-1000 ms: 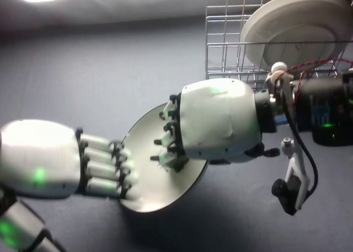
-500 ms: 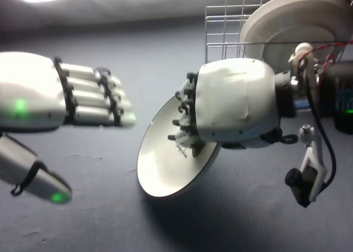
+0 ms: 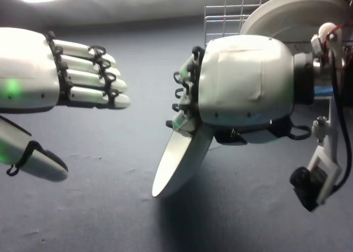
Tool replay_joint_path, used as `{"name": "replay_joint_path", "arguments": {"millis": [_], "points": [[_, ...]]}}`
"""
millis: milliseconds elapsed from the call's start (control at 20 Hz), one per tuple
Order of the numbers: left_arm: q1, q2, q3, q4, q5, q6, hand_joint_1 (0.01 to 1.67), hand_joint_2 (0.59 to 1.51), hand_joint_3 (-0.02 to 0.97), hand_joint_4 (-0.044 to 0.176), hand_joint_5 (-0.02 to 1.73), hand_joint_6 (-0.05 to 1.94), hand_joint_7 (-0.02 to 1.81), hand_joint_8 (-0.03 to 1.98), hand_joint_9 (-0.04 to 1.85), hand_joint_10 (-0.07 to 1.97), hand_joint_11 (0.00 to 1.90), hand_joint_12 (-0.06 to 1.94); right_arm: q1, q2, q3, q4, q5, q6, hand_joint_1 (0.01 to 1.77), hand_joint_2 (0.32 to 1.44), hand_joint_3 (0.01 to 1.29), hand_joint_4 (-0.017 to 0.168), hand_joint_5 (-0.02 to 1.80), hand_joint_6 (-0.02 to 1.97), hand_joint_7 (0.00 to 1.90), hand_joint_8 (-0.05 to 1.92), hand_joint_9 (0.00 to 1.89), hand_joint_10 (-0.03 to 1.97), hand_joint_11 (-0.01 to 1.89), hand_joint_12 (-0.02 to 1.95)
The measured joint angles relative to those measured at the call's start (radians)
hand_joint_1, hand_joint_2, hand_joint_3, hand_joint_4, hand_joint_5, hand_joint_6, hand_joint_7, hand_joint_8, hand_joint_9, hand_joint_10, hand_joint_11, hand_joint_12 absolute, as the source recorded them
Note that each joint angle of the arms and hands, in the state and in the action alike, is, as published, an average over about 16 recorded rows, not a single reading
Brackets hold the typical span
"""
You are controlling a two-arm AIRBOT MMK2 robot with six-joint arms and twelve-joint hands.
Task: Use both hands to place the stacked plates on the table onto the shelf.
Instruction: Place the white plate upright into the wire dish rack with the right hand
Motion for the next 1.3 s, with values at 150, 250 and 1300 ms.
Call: {"name": "replay_joint_path", "arguments": {"millis": [150, 250, 1300], "points": [[-0.013, 0.002, 0.001, 0.025, 0.009, 0.001, 0.01, 1.049, 0.011, 0.005, 0.11, 0.01, 0.11, 0.02, 0.12, 0.01, 0.04, 0.23, 0.014, 0.022, -0.027, 0.08, 0.0, 0.005, 1.3, 0.98, 0.01, 0.002, 0.93, 0.98, 1.05, 0.82, 1.06, 0.78, 0.86, 1.16], [-0.017, 0.002, 0.003, 0.039, 0.017, 0.001, 0.01, 1.052, 0.011, 0.005, 0.11, 0.01, 0.11, 0.02, 0.12, 0.01, 0.04, 0.22, 0.024, 0.033, -0.042, 0.144, 0.0, 0.008, 1.3, 0.98, 0.01, 0.002, 0.94, 0.98, 1.05, 0.82, 1.06, 0.77, 0.86, 1.16], [-0.001, 0.0, 0.003, 0.149, 0.08, -0.005, 0.02, 1.02, 0.011, 0.005, 0.08, 0.0, 0.09, 0.02, 0.1, 0.01, 0.03, 0.24, 0.175, 0.098, -0.102, 0.935, -0.177, 0.038, 1.36, 0.99, 0.01, -0.007, 0.96, 0.95, 1.03, 0.8, 1.01, 1.05, 0.86, 1.16]]}}
